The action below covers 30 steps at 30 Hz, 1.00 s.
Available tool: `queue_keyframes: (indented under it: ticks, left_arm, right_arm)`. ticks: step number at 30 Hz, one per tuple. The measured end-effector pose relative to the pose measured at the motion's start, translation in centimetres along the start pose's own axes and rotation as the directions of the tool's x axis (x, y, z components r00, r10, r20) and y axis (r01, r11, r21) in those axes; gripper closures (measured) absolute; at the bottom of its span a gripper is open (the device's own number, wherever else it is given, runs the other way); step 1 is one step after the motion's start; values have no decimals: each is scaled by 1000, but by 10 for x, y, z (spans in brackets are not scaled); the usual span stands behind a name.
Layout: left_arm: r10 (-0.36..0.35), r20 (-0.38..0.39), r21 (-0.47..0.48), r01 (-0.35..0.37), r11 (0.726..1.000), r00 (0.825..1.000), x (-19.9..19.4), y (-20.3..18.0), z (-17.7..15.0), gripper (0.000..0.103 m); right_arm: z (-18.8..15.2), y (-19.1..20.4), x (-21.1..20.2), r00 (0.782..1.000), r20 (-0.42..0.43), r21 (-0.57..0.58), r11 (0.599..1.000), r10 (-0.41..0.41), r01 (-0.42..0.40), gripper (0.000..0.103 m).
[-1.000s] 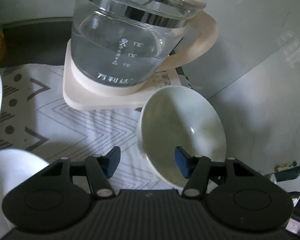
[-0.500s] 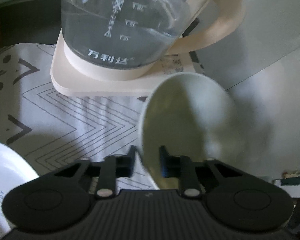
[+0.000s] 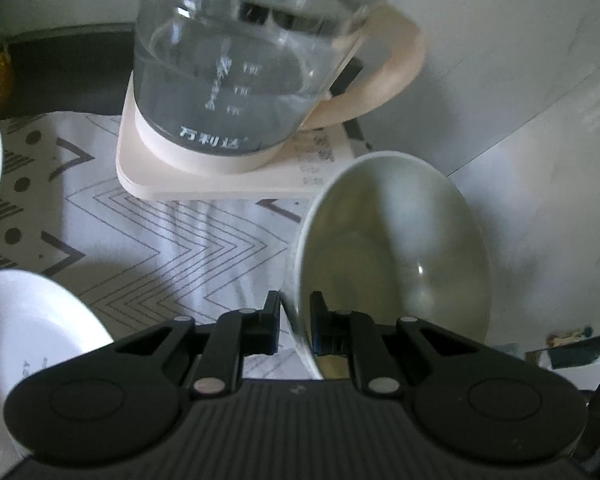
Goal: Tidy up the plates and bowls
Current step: 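Lift the small bowl with both grippers and carry it over the bowl stack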
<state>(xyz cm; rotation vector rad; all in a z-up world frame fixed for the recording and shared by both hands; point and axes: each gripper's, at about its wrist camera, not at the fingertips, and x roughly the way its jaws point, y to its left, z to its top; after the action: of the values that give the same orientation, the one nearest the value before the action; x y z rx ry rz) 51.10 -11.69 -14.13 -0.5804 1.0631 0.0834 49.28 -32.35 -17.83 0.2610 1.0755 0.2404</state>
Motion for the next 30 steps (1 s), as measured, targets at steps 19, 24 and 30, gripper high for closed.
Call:
queue_keyframes:
  ticks: [19,24,30]
  left_arm:
    - [-89,122,71,81,994,989,-106,11,-38,90]
    - [-104,128,92,93,991,986,-126,19,-50,90]
    - [-123,121,109,110,988,985,-144,25,-67,90]
  right_arm:
    - [-36,34,-94,984,165,-19,998,66,-64,83]
    - [-58,46,-110,981,181,-19,998,65,-62,84]
    - [-83,50,-126,979,196,2,998,56,-57,84]
